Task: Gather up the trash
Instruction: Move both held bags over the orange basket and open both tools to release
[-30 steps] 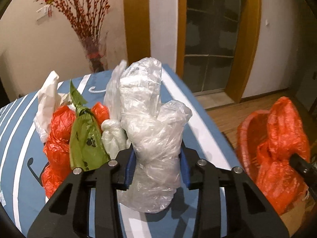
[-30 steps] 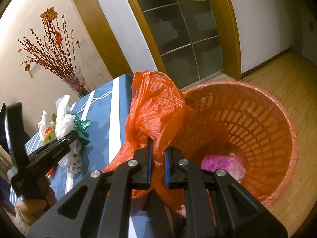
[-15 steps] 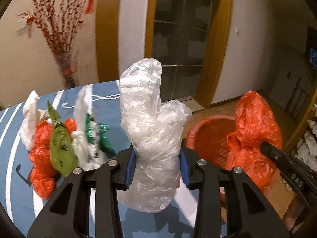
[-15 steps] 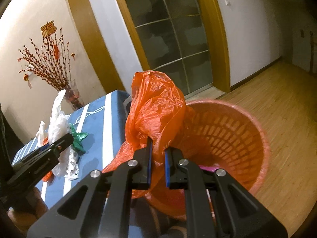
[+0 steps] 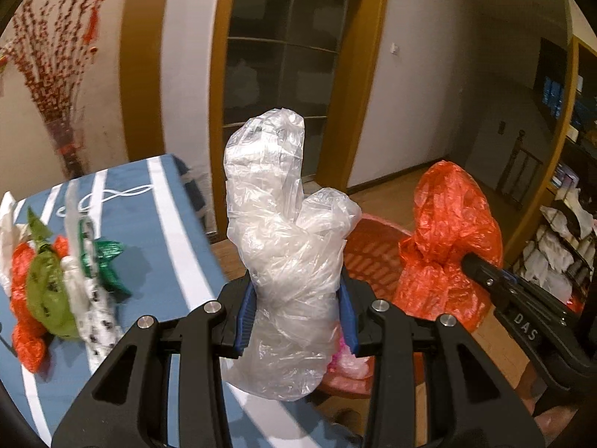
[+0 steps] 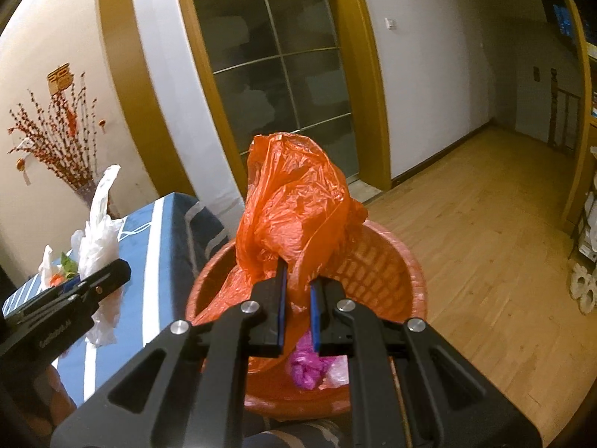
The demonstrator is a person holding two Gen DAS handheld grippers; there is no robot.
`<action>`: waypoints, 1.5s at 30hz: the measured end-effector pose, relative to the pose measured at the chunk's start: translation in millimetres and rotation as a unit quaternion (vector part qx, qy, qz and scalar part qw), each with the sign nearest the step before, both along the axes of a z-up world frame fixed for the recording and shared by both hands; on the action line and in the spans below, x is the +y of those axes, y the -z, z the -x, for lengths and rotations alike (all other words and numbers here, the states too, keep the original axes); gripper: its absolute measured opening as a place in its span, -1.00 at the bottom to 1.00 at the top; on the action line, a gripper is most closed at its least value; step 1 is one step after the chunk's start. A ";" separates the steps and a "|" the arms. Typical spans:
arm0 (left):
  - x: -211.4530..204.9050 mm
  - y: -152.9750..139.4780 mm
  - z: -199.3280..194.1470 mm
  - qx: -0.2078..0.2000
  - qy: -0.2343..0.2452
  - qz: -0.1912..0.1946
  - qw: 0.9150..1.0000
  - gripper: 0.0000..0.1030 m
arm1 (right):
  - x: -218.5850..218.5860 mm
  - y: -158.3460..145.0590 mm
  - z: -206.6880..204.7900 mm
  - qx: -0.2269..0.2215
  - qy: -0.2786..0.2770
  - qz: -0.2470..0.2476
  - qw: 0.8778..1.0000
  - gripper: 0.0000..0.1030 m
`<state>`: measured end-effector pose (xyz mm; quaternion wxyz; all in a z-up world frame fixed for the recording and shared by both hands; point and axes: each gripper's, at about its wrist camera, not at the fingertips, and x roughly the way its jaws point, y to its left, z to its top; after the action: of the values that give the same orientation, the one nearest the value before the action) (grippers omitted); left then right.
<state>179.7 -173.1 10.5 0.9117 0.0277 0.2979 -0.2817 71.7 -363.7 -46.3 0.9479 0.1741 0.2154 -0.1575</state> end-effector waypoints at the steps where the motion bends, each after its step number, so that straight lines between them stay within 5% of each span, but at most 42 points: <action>1: -2.3 0.4 -0.3 0.000 0.004 0.001 1.000 -0.27 | -3.4 0.4 1.5 0.000 0.004 0.001 1.000 -0.78; 23: -47.1 24.8 -17.5 0.044 0.049 -0.002 0.998 -0.23 | -31.2 13.8 -24.7 0.017 0.017 -0.013 1.000 -0.67; 33: -44.2 37.9 -24.0 0.066 0.041 -0.017 0.997 0.16 | -34.8 23.1 -30.8 0.028 0.025 -0.023 0.999 -0.25; 45: -21.2 32.0 -19.0 0.042 0.016 -0.036 0.998 0.41 | -35.8 24.8 -21.0 0.036 0.035 -0.015 0.999 -0.15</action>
<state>198.7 -194.3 -21.5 0.8921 0.0537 0.3455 -0.2861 92.7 -399.5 -71.1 0.9306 0.1902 0.2457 -0.1932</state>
